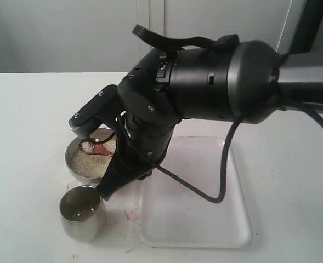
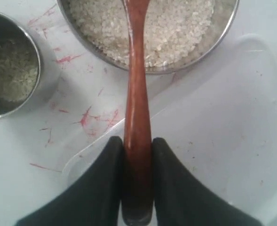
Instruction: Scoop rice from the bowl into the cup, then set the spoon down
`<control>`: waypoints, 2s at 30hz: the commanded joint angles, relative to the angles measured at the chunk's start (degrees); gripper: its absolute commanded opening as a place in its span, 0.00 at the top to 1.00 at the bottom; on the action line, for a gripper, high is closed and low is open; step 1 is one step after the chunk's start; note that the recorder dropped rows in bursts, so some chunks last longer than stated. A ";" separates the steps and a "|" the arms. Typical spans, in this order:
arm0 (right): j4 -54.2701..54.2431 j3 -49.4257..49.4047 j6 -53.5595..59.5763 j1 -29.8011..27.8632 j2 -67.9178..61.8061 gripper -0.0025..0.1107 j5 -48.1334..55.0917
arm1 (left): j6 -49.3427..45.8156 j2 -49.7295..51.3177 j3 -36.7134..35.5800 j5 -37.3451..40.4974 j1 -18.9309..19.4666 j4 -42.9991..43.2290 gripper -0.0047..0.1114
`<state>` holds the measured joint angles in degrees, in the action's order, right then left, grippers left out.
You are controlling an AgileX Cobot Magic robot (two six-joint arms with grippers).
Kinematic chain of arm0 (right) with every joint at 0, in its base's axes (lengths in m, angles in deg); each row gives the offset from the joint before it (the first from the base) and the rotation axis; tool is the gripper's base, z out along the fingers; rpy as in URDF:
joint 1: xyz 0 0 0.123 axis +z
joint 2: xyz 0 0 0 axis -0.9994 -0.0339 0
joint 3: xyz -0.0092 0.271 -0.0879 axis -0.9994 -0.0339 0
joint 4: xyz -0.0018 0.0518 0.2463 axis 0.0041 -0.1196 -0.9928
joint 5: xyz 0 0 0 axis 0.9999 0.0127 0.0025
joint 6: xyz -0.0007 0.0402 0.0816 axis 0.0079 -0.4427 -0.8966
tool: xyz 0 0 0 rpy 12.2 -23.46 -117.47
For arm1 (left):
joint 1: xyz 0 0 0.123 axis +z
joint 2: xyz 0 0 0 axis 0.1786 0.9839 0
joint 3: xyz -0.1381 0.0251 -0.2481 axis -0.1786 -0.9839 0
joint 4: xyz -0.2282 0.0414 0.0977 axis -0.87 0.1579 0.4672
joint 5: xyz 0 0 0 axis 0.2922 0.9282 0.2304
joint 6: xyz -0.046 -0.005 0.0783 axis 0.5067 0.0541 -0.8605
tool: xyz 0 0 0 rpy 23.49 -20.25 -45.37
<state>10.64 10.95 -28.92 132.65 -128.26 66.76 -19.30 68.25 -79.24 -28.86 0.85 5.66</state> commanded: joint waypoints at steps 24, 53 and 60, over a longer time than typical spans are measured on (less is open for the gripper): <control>0.93 -0.47 -1.69 16.71 16.17 0.98 13.95 | 0.03 0.04 0.38 -0.23 -0.41 -0.34 0.84; 11.29 -19.31 -10.86 18.94 22.40 0.98 0.00 | 0.03 0.04 0.38 -0.23 -0.41 -0.34 0.84; 17.55 -20.07 -11.97 18.94 18.66 0.98 0.11 | 0.03 0.04 0.38 -0.23 -0.41 -0.34 0.84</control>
<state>25.21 -8.38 -39.66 151.42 -108.26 66.94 -19.30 68.25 -79.24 -28.86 0.85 5.66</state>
